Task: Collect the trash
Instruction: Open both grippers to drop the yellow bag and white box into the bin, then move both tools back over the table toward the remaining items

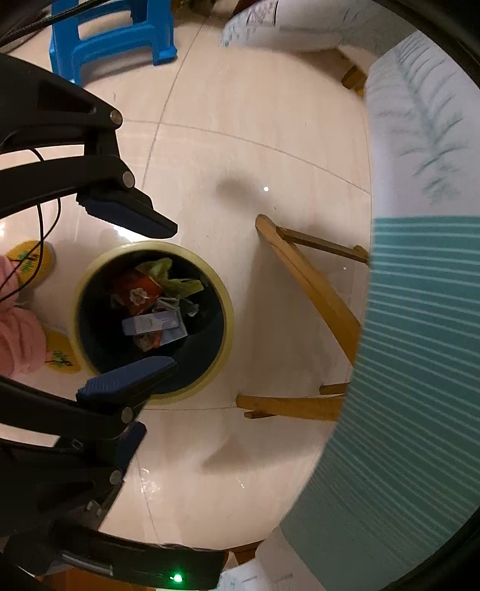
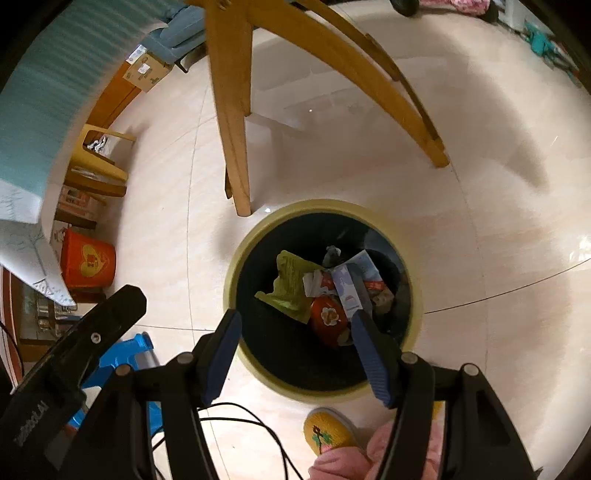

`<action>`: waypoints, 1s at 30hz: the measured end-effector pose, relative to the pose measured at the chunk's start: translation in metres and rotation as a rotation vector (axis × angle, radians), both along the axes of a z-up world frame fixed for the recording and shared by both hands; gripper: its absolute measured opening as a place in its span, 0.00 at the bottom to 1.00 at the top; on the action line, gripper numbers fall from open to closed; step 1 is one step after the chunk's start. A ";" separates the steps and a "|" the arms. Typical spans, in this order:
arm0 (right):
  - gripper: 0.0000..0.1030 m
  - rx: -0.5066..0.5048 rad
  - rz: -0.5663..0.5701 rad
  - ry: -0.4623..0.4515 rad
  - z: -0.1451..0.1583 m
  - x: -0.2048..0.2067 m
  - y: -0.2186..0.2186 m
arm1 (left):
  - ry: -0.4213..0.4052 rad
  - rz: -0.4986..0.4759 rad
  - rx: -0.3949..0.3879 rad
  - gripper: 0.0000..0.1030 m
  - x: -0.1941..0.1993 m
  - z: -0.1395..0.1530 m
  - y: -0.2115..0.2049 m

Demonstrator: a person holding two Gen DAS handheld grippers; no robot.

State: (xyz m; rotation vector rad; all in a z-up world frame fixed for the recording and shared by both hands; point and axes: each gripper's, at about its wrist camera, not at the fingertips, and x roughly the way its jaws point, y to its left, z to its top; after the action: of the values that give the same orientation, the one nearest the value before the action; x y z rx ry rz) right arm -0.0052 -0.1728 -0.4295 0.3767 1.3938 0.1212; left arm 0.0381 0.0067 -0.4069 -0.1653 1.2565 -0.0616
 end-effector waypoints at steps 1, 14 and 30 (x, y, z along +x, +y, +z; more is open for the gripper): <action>0.61 -0.007 0.004 -0.001 0.007 -0.001 0.000 | 0.011 -0.007 -0.005 0.63 -0.003 0.011 0.000; 0.61 -0.040 0.057 -0.068 0.167 -0.021 0.002 | -0.013 -0.081 0.032 0.63 -0.043 0.164 0.004; 0.61 -0.069 0.078 -0.257 0.349 -0.039 -0.003 | -0.204 -0.078 0.022 0.63 -0.061 0.345 0.023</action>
State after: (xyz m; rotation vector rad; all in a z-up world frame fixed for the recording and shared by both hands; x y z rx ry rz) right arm -0.0440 -0.1757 -0.0808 0.2403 1.1559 0.1782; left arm -0.0228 0.0296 -0.0616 -0.0880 1.0591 -0.1288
